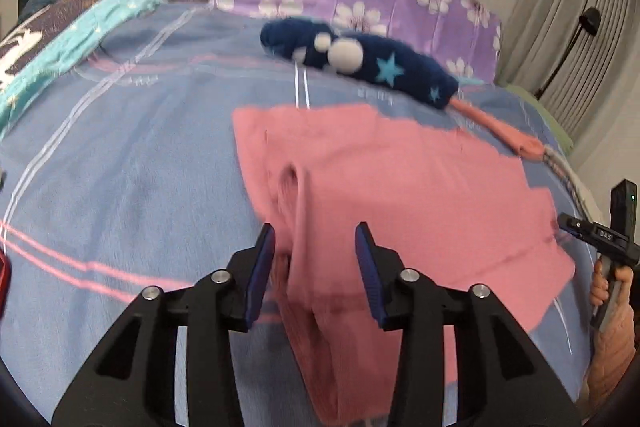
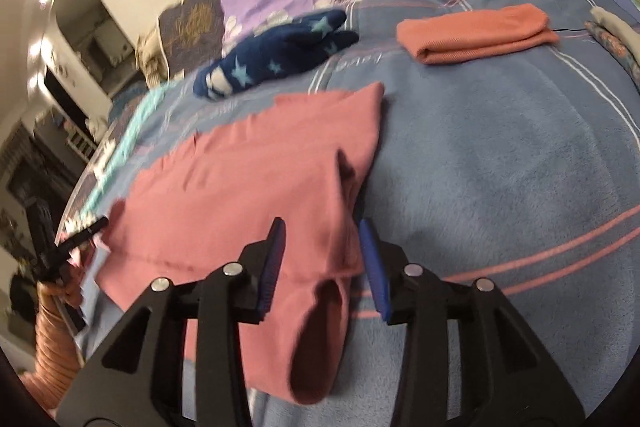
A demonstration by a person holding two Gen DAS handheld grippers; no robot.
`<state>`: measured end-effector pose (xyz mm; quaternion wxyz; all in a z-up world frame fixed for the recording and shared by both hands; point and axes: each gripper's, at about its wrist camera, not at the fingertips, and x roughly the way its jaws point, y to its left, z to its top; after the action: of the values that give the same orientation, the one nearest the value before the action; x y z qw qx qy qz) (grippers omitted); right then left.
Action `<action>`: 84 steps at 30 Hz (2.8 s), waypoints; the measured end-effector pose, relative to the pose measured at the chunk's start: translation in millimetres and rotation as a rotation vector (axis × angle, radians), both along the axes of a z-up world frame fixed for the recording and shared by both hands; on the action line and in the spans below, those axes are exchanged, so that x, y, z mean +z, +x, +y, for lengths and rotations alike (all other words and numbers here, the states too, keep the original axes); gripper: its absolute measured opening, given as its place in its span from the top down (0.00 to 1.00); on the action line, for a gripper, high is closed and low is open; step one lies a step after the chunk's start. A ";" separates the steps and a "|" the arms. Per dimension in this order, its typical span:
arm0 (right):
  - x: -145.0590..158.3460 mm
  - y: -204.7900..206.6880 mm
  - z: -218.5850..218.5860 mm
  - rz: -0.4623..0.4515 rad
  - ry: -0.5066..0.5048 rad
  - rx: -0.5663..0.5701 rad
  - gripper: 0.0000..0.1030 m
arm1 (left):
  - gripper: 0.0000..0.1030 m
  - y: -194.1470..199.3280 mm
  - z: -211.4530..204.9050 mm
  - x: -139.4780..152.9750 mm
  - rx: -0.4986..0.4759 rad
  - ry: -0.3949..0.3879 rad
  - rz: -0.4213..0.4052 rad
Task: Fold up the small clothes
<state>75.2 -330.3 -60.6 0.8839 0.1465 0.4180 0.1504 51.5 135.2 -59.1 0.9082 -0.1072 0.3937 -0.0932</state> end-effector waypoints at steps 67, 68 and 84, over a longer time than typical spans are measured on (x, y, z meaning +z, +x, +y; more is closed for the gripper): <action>-3.0 114.5 -26.2 0.041 -0.042 -0.111 0.79 | 0.80 127.6 -6.9 14.3 0.153 0.237 -0.050; -2.3 110.0 -32.7 0.046 -0.051 -0.113 0.83 | 0.78 122.2 -15.1 22.7 0.138 0.229 -0.066; -30.6 88.8 -53.7 0.004 0.064 -0.009 0.84 | 0.46 -14.1 -329.7 24.6 -0.564 0.269 -0.019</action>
<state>164.1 -384.0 -91.2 0.8786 0.1767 0.4141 0.1595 37.4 -194.5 -34.5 0.8562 0.1284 0.4081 -0.2895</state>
